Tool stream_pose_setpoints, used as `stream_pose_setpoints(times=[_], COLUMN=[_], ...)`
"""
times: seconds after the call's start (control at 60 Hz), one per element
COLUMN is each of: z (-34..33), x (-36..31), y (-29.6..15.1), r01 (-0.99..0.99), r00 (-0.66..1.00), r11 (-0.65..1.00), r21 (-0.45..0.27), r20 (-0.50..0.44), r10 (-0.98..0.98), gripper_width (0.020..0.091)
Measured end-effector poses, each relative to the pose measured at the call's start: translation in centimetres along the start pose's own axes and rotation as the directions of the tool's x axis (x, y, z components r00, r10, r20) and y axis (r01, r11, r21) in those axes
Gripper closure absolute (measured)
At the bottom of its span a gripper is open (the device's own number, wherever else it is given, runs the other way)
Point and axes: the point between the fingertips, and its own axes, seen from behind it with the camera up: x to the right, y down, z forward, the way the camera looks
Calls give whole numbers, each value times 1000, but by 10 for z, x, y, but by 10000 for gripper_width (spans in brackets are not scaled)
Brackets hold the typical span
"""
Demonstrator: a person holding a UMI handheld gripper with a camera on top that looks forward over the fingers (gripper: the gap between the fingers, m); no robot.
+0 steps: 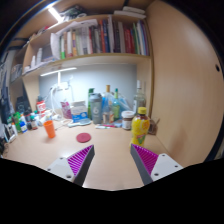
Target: Pour water
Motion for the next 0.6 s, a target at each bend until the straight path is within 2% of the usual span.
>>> stream_pose_setpoints(times=[0.2,0.383,0.45,0.467,0.55,0.6], z=[98,164,186,190,212,215], x=[82,105,107,107,111,117], y=[20,12,4,4,15,13], r01=[-45,7,21,20,3,-29], r00=[998,999,998,998,999,996], r11=[999,999,997,997,999,997], r21=[2,46,76,77,43,70], r20=[-45,-52,-55,-53,-52,-88], r10=[45,-4,-17,-16,-1,35], gripper_width=[283,277,296,318,649,660])
